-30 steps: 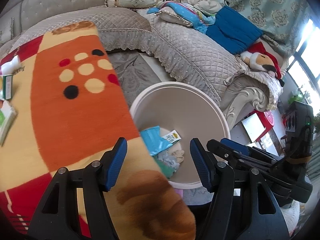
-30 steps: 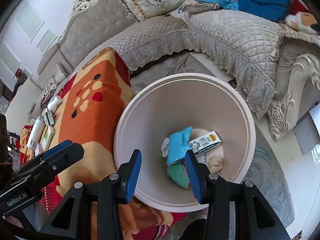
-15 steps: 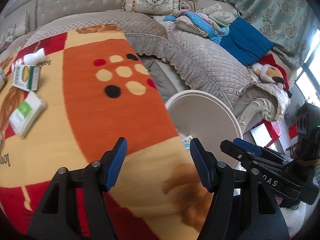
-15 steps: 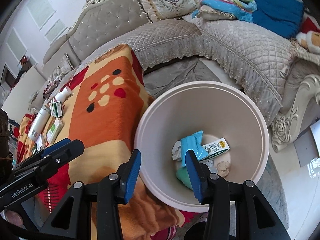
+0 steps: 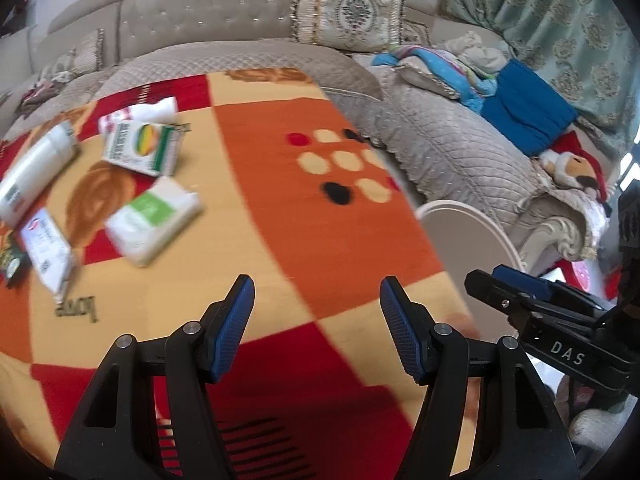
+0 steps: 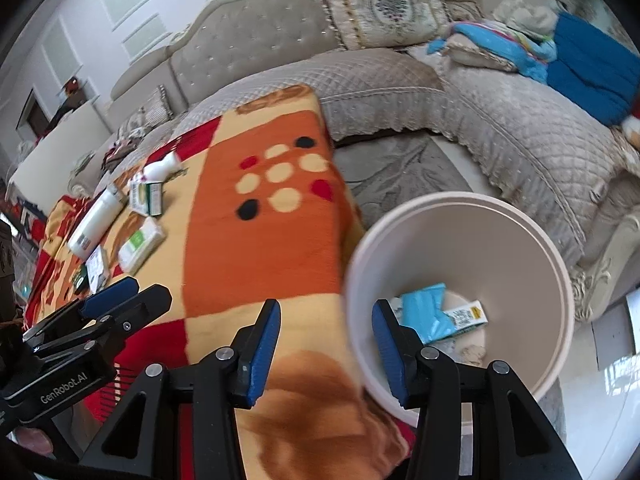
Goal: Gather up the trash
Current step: 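Move both open grippers away from the bin toward the blanket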
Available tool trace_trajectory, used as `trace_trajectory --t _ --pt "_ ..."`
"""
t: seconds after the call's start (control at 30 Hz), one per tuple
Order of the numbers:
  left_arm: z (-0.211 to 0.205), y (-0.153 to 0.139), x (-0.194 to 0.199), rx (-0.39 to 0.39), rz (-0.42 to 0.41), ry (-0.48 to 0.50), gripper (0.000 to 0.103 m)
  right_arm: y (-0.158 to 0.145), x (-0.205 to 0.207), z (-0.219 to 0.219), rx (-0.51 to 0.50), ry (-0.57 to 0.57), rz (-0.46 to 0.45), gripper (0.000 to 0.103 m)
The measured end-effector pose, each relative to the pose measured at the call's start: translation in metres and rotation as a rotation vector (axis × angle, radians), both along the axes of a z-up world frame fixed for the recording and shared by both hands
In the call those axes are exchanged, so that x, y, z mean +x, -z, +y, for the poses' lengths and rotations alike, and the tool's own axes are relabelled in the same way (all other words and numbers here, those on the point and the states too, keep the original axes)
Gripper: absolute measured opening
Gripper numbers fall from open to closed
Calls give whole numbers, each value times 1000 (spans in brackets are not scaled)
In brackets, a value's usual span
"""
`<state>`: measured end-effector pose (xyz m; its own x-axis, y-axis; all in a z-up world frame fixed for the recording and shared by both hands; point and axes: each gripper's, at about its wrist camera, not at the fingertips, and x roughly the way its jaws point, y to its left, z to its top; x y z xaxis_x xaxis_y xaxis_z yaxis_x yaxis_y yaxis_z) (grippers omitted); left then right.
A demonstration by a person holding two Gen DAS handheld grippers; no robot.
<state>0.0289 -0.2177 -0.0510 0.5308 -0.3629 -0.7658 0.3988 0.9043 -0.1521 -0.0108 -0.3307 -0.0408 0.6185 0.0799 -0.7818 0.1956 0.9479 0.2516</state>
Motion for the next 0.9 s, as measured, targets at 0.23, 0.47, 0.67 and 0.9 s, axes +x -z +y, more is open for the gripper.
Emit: trace_trajectory --t 0.23,0.47,0.67,0.9 --pt "48 5 5 0 22 -60 64 -2 19 41 -17 -70 -5 58" --pt "120 1 13 -24 38 -183 64 -1 38 80 -12 -152 6 58" --pt "197 0 28 -19 40 -326 64 5 55 115 0 -229 25 58" --pt "285 5 54 -88 75 -552 64 9 80 148 10 -287 43 58"
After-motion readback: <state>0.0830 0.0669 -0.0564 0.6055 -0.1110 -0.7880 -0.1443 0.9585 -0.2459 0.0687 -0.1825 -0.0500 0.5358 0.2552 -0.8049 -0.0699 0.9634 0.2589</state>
